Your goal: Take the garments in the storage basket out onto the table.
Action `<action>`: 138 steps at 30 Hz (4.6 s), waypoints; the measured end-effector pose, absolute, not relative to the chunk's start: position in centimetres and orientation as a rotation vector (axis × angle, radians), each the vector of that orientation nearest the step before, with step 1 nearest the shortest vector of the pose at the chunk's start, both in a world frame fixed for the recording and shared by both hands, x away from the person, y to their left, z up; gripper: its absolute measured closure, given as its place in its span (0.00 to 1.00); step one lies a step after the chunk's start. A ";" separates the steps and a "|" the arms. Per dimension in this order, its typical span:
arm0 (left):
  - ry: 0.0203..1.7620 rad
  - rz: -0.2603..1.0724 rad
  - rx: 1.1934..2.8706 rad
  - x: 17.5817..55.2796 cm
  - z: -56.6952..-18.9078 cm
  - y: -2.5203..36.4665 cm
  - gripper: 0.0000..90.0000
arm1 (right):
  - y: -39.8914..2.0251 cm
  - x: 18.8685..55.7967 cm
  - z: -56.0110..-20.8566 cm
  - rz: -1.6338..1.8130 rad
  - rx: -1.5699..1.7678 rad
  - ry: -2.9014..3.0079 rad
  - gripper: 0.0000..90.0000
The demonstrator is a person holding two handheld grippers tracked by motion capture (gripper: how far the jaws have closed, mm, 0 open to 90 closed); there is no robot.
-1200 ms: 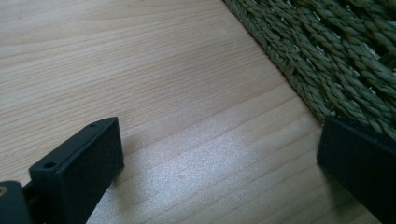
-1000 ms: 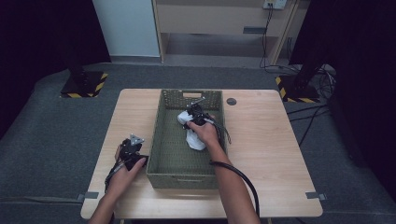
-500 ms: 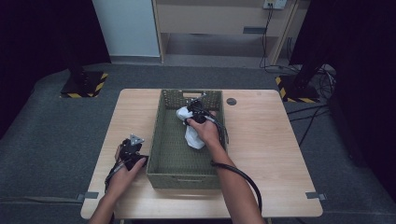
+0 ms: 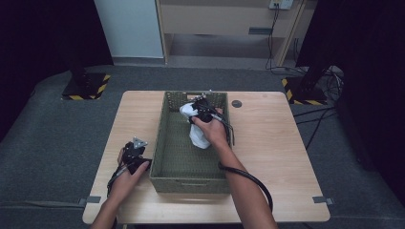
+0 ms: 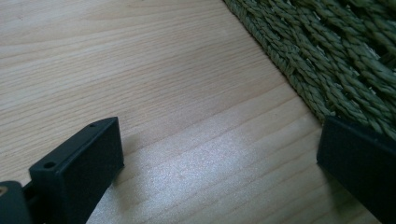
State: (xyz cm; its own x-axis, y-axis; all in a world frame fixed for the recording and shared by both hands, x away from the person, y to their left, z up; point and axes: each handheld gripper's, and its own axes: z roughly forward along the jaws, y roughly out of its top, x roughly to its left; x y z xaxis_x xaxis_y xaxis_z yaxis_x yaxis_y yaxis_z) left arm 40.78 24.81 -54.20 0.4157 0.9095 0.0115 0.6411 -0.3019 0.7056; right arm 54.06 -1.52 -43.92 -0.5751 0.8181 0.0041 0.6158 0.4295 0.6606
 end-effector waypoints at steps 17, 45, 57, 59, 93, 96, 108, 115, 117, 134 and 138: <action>1.308 0.553 2.052 40.8 -54.2 24.8 0.00 | -3.0 52.9 -39.7 0.970 1.202 2.329 0.52; 1.309 0.553 2.052 40.8 -54.2 24.8 0.00 | -5.1 52.2 -35.0 1.020 1.175 2.276 0.52; 1.308 0.554 2.052 40.8 -54.2 24.8 0.00 | -6.5 51.6 -34.0 1.034 1.180 2.259 0.52; 1.308 0.555 2.054 40.8 -54.2 24.8 0.00 | -6.8 51.5 -33.8 1.035 1.183 2.255 0.52; 1.309 0.554 2.050 40.8 -54.2 24.8 0.00 | -14.1 51.7 -33.4 1.037 1.280 2.159 0.52; 1.309 0.554 2.050 40.8 -54.2 24.8 0.00 | -14.6 51.7 -33.5 1.036 1.289 2.152 0.52; 1.309 0.554 2.049 40.8 -54.2 24.8 0.00 | -16.9 51.7 -34.3 1.012 1.326 2.127 0.52; 1.310 0.554 2.048 40.8 -54.2 24.8 0.00 | -18.0 51.9 -34.5 0.998 1.346 2.113 0.52; 1.310 0.553 2.049 40.8 -54.2 24.8 0.00 | -18.3 51.9 -34.6 0.994 1.352 2.108 0.52; 1.310 0.554 2.051 40.8 -54.2 24.8 0.00 | -21.5 53.6 -38.3 0.936 1.452 2.039 0.53; 1.310 0.554 2.051 40.8 -54.2 24.8 0.00 | -22.0 54.1 -39.1 0.925 1.474 2.029 0.53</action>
State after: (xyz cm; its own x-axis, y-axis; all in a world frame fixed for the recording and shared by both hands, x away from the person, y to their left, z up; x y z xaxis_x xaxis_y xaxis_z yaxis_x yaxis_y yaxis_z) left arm 40.76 24.81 -54.18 0.4156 0.9095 0.0119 0.6423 -0.3028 0.7041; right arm 54.12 -22.03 -39.09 -0.3167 0.9483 0.0182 0.6357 0.1980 0.7461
